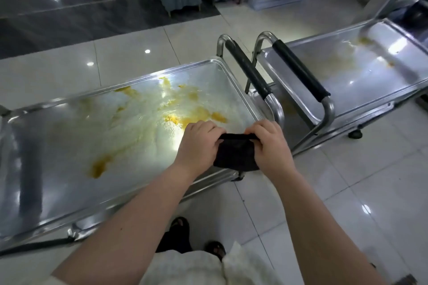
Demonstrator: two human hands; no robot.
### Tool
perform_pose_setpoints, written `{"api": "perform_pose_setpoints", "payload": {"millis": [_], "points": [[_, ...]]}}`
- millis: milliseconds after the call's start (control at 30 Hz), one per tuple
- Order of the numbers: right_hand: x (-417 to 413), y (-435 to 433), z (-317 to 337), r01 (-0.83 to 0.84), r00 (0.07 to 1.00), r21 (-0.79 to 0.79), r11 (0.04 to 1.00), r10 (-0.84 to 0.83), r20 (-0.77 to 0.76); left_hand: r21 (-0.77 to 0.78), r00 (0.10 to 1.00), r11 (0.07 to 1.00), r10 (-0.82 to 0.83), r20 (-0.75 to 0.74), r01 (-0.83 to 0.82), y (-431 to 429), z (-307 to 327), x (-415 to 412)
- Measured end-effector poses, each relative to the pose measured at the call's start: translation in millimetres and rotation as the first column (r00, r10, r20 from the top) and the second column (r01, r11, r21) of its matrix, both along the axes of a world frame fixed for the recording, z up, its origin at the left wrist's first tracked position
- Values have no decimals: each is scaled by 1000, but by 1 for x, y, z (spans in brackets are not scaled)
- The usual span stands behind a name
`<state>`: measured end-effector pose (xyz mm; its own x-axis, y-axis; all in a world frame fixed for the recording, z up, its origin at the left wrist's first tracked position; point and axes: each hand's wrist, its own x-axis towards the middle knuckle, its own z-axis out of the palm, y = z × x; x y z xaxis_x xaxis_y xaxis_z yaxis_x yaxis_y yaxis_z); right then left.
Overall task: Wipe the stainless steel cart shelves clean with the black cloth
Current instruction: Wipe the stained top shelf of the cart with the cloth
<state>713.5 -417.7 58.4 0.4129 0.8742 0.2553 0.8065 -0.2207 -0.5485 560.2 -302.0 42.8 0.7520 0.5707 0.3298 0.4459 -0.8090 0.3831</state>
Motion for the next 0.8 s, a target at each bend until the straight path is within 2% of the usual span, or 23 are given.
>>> {"api": "perform_pose_setpoints", "payload": {"millis": [167,233,267,333,367,433,500,533,567,667,733,800], "points": [[35,16,-7,-48,996,-65,997,42,-82,-66,998,997,-32,-58,28,20,0,28],[49,27,-6,-94,990,-121,988,79,-121,-214,993,976,-66,-97,44,34,-2,35],[56,34,-5,-115,986,-156,981,93,-142,-351,990,936,-72,-122,25,42,-4,37],[68,48,-2,-141,977,-205,969,104,-185,-652,988,757,-68,-138,-39,56,-10,41],[74,58,-2,-147,974,-221,964,103,-202,-749,992,660,-54,-110,-47,64,-14,42],[86,85,-4,-153,974,-277,949,97,-205,-869,999,493,15,-47,-48,81,-24,49],[96,121,-19,-140,983,-359,923,85,-165,-920,990,379,129,-59,-104,101,-40,61],[99,140,-31,-130,988,-406,904,85,-127,-915,980,372,171,-97,-155,110,-50,68],[101,157,-44,-120,992,-456,882,93,-81,-884,970,414,189,-152,-219,118,-61,75],[101,185,-82,-103,993,-588,802,116,-15,-710,934,612,165,-318,-350,128,-93,89],[104,188,-102,-90,995,-582,808,91,-29,-616,918,689,202,-342,-382,130,-107,94],[109,184,-114,-68,997,-516,854,35,-73,-496,913,778,242,-329,-385,132,-116,96]]}}
